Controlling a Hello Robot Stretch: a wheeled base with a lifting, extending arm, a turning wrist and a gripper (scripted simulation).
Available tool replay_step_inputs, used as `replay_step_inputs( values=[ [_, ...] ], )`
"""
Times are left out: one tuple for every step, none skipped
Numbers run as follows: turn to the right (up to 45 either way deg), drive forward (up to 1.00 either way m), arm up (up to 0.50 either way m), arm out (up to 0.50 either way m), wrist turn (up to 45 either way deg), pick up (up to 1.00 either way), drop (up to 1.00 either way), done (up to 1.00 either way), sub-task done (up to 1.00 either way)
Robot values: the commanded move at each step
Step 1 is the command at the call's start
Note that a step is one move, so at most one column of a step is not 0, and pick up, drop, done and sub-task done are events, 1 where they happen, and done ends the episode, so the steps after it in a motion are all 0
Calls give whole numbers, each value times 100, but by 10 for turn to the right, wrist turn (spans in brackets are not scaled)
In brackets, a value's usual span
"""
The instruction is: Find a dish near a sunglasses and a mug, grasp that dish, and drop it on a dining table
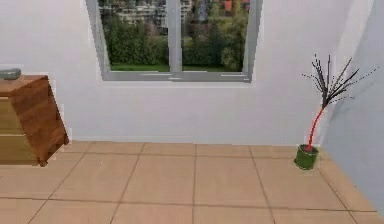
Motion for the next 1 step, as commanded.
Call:
replay_step_inputs(
  values=[
    [0,15,0,0,0,0,0,0,0]
  ],
)
